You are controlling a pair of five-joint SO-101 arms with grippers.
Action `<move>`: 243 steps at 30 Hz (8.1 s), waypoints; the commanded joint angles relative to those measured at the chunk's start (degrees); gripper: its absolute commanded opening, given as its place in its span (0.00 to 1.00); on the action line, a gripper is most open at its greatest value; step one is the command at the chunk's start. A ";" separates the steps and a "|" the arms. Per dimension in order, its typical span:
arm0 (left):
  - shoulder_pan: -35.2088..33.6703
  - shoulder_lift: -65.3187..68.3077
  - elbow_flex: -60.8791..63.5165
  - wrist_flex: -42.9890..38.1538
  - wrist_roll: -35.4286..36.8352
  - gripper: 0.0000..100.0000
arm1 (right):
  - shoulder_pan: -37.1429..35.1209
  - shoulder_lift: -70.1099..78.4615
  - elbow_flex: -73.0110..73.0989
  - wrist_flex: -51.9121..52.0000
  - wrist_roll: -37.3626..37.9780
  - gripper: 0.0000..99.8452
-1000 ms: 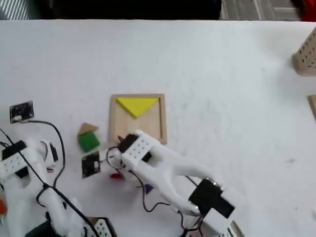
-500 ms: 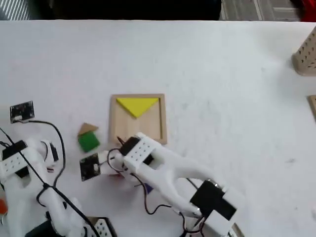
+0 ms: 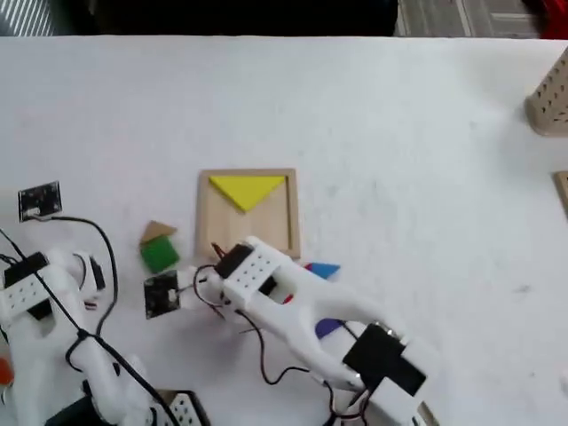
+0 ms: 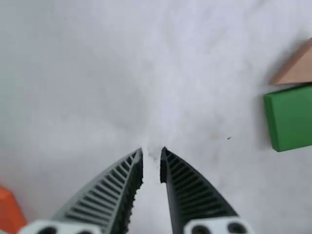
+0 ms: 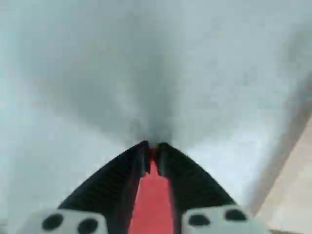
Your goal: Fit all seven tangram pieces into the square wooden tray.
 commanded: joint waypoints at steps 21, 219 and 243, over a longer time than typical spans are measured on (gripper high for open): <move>1.01 0.04 -2.73 -1.14 -0.62 0.09 | 7.87 -23.60 18.02 -7.78 -68.57 0.30; 2.59 0.48 -2.64 -2.73 -0.70 0.09 | 58.07 -34.86 16.88 2.15 -21.19 0.05; 2.59 0.48 -2.64 -2.73 -0.79 0.09 | 43.56 -19.30 16.53 6.29 -42.29 0.30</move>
